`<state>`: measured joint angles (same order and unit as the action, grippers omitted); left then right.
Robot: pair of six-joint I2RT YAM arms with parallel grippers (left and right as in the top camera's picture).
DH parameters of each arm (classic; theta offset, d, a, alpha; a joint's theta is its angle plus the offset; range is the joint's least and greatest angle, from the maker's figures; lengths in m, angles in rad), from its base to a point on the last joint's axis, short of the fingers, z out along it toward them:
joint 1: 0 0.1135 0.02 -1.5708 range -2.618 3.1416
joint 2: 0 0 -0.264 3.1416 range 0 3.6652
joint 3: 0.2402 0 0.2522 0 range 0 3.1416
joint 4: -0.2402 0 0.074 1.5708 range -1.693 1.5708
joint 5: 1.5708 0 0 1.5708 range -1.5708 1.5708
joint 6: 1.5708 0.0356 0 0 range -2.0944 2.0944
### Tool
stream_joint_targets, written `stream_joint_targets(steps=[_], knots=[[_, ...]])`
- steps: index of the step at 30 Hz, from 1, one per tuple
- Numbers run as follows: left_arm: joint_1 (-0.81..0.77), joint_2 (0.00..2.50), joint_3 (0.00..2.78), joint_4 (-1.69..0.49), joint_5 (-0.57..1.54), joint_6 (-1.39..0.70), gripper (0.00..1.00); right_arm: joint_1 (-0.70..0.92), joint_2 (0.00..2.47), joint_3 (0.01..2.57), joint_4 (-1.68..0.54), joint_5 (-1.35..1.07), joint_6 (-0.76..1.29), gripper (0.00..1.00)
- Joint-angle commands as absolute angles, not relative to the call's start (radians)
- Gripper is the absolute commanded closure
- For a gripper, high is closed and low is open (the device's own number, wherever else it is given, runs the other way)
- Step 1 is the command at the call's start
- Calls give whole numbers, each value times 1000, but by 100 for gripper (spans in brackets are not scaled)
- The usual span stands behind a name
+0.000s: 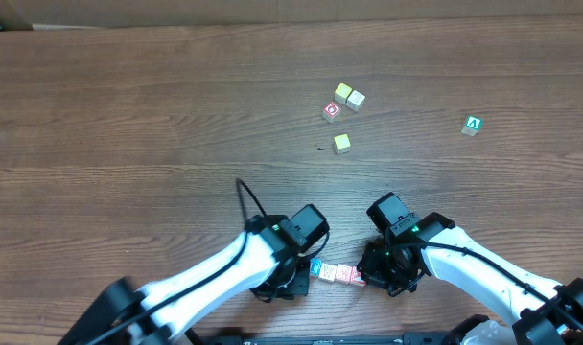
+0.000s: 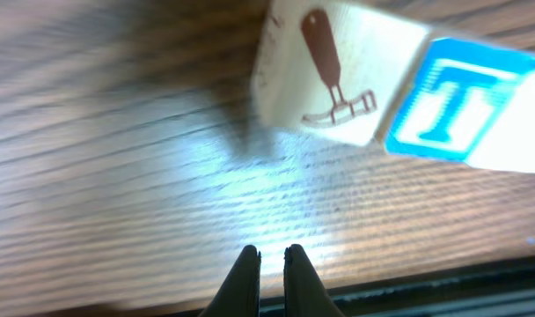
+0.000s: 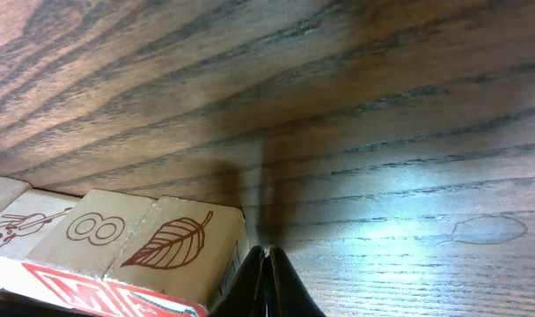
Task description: Flip 5 blocks
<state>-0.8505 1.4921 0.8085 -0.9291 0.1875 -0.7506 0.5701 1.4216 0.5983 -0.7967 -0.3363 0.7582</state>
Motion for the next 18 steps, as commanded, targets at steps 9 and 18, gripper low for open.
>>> stream_joint_targets(steps=[9, 18], knots=[[-850, 1365, 807, -987, -193, -718, 96, 574, 1423, 597, -799, -344, 736, 96], [-834, 1367, 807, -917, -245, -623, 96, 574, 1423, 597, -813, -350, 728, 96]])
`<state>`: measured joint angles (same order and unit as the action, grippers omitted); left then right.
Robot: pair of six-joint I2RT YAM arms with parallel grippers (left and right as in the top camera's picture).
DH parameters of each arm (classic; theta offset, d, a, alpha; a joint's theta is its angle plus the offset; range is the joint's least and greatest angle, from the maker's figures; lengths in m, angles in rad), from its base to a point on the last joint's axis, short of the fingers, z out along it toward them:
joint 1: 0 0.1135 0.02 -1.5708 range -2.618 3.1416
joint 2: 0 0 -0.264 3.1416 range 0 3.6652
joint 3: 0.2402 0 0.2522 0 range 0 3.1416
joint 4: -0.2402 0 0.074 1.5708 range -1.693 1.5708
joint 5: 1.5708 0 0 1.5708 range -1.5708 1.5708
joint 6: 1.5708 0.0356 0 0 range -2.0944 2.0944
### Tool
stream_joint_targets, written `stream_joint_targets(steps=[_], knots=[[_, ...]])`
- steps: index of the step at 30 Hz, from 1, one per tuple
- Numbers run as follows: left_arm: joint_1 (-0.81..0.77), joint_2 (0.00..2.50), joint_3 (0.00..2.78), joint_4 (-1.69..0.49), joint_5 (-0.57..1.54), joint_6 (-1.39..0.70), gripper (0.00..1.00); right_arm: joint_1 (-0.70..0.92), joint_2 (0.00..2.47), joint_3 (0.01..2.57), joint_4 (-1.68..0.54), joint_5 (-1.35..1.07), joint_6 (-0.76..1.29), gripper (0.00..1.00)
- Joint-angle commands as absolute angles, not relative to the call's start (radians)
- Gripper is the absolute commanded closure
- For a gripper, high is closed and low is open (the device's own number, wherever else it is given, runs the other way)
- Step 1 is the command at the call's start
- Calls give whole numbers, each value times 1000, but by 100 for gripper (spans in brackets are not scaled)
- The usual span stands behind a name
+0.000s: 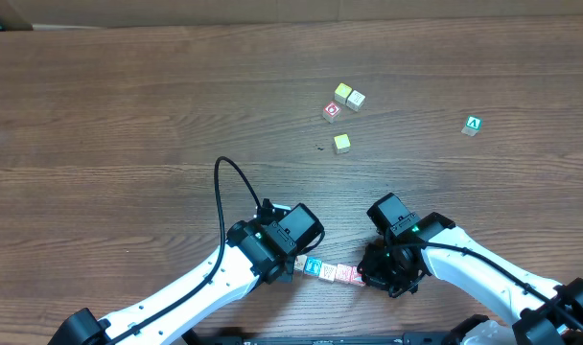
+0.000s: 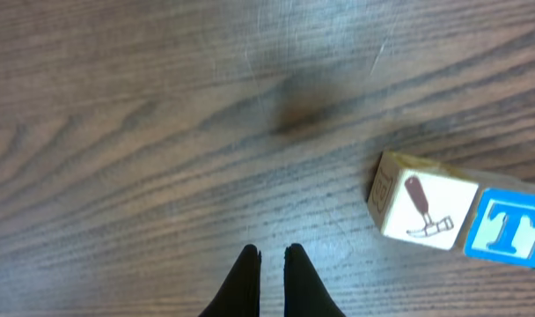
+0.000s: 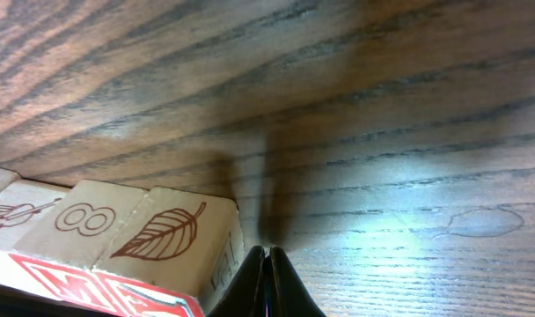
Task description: Flip 5 blocks
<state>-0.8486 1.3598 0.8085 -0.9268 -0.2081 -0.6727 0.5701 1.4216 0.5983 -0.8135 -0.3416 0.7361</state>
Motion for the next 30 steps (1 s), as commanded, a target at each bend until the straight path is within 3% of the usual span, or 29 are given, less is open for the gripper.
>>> stream_joint_targets(steps=[1, 11, 30], knots=[[-826, 1368, 807, -912, -233, -607, 96, 574, 1423, 597, -813, -350, 728, 96], [-762, 1430, 807, -814, -33, -501, 96, 574, 1423, 597, -812, -350, 728, 96], [-761, 1557, 807, -743, 27, -458, 96, 574, 1423, 597, -807, -358, 729, 96]])
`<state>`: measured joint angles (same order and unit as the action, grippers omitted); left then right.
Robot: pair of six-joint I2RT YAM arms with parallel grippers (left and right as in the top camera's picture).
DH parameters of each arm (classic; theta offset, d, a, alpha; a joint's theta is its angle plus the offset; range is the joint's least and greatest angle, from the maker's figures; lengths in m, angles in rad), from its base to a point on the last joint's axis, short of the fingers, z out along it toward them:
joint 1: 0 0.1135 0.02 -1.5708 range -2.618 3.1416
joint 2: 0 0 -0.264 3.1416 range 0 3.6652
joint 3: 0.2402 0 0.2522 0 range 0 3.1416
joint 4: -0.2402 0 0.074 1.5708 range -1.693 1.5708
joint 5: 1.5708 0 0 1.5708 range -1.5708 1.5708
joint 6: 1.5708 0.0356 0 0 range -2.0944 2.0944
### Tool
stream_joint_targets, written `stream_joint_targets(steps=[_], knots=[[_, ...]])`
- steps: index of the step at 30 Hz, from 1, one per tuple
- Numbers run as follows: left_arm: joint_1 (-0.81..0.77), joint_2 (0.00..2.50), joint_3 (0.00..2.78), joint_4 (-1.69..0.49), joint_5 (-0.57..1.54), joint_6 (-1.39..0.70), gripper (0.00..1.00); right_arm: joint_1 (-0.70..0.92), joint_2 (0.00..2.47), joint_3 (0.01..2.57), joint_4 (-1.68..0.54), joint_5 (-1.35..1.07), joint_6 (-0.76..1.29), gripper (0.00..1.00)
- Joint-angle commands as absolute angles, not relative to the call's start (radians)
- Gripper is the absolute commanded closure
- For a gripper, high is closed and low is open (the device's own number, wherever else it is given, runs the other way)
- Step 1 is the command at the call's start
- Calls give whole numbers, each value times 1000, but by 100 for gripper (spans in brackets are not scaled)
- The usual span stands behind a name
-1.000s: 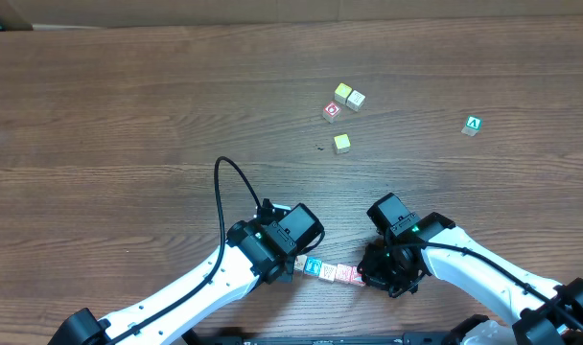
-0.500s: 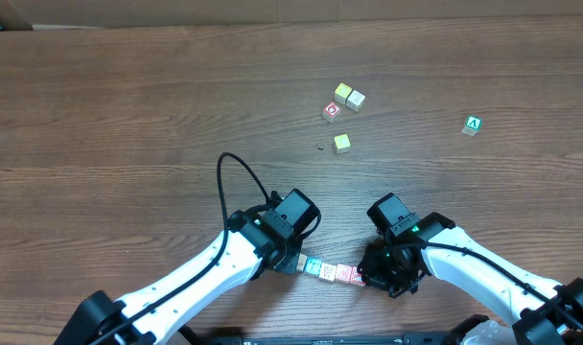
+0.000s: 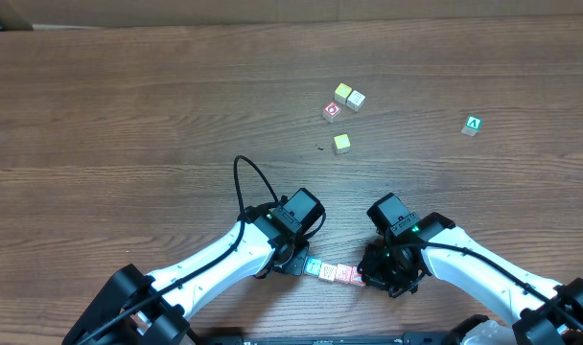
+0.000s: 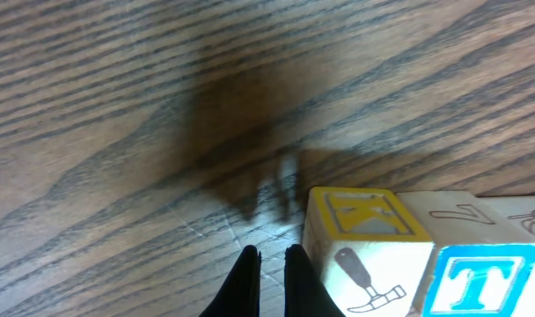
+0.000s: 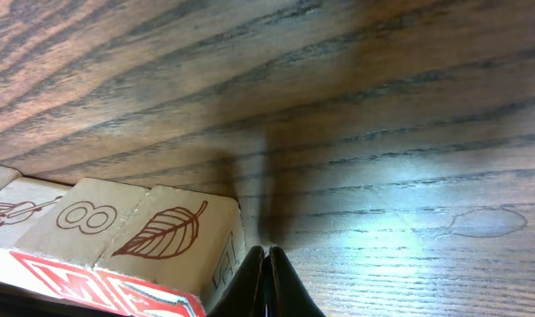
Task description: Flip 5 blocks
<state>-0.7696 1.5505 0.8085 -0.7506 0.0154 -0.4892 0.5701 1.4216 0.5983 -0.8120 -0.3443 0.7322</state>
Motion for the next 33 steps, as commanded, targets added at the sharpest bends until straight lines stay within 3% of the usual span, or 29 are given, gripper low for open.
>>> stream_joint_targets(steps=[1, 33], knots=[[-761, 1557, 807, -739, 28, -448, 96, 574, 1423, 597, -805, -361, 730, 96], [-757, 1584, 807, -647, 41, -403, 96, 574, 1423, 597, -731, -414, 778, 96]])
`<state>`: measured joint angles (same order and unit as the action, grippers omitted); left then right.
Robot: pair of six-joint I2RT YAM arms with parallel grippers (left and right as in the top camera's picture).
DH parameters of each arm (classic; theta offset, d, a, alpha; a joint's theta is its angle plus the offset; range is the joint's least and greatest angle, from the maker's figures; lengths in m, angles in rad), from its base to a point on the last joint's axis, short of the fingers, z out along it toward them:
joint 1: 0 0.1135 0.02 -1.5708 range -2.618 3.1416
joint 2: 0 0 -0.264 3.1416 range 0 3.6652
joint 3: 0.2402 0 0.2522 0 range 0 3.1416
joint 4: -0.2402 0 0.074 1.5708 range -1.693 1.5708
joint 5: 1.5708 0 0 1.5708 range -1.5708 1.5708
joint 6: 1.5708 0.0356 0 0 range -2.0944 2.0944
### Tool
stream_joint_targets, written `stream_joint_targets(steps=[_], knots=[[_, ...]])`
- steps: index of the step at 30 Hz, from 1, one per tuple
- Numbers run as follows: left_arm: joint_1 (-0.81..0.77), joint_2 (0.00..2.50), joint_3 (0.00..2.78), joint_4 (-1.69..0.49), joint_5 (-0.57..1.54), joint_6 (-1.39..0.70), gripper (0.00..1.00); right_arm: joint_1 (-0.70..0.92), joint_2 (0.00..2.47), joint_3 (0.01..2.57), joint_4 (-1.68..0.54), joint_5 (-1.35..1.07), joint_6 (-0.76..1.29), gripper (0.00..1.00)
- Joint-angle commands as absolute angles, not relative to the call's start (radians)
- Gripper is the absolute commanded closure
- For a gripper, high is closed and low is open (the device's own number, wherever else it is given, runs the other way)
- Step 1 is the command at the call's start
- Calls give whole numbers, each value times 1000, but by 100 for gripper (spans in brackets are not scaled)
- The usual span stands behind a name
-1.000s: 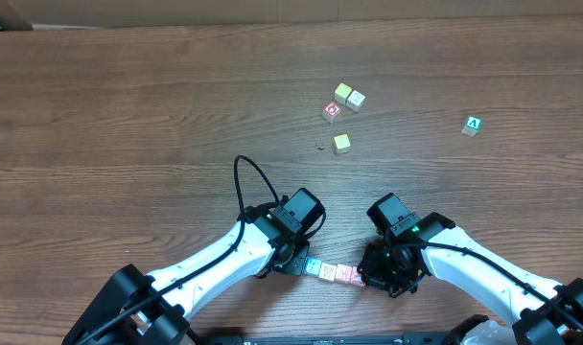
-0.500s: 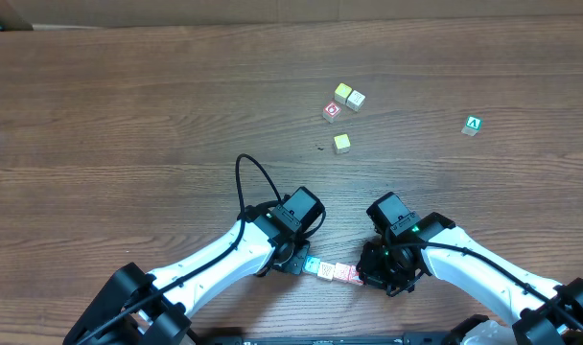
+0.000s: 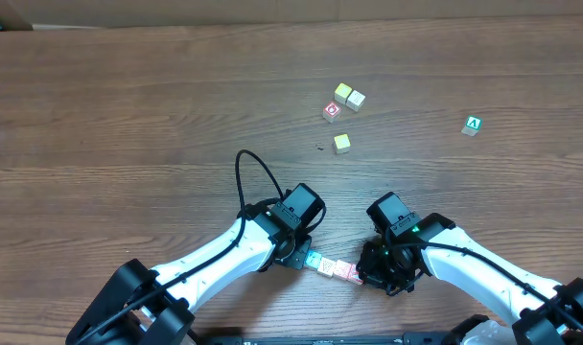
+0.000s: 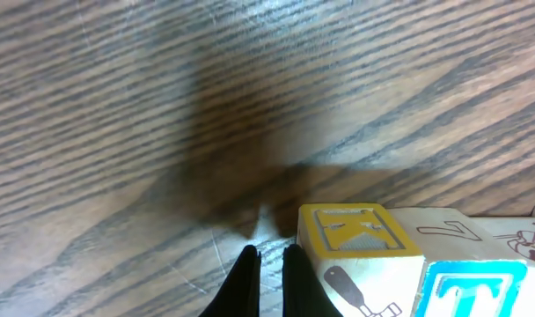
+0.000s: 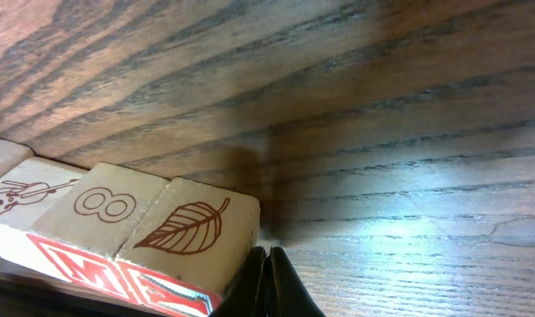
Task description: Flip 5 blocks
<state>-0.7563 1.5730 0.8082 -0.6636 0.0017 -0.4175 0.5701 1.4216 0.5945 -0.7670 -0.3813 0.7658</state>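
Note:
A short row of wooden blocks (image 3: 334,269) lies near the table's front edge, between my two grippers. My left gripper (image 3: 302,257) is shut and empty, its tips (image 4: 267,256) just left of the end block (image 4: 359,239). That block has a yellow K on top and a hammer on its side. A blue T block (image 4: 474,287) sits beside it. My right gripper (image 5: 267,257) is shut and empty, low against the right side of the leaf block (image 5: 194,228). Beside that are an 8 block (image 5: 100,205) and a violin block (image 5: 19,197).
Further back on the wooden table (image 3: 128,115) lie two pale blocks (image 3: 348,95), a red-marked block (image 3: 331,111) and a yellowish block (image 3: 341,143). A green A block (image 3: 473,125) sits alone at the far right. The table's front edge is close behind the row.
My left gripper has closed in a little on the K and hammer block. The row now lies slightly slanted and sits further right in the right wrist view. My right gripper stays shut at the leaf end.
My left gripper was first low by the hammer block at the row's left end. It then stood off to the left with the block further away. It was back at that end after that, and now crowds it. My right gripper stayed against the leaf block throughout.

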Motion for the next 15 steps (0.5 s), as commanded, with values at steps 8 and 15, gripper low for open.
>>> stream_joint_targets(steps=[8, 15], knots=[[-756, 1584, 807, -629, 38, -381, 96, 574, 1423, 597, -675, -413, 777, 96], [-756, 1584, 807, -612, 38, -361, 96, 574, 1423, 597, -659, -405, 778, 96]])
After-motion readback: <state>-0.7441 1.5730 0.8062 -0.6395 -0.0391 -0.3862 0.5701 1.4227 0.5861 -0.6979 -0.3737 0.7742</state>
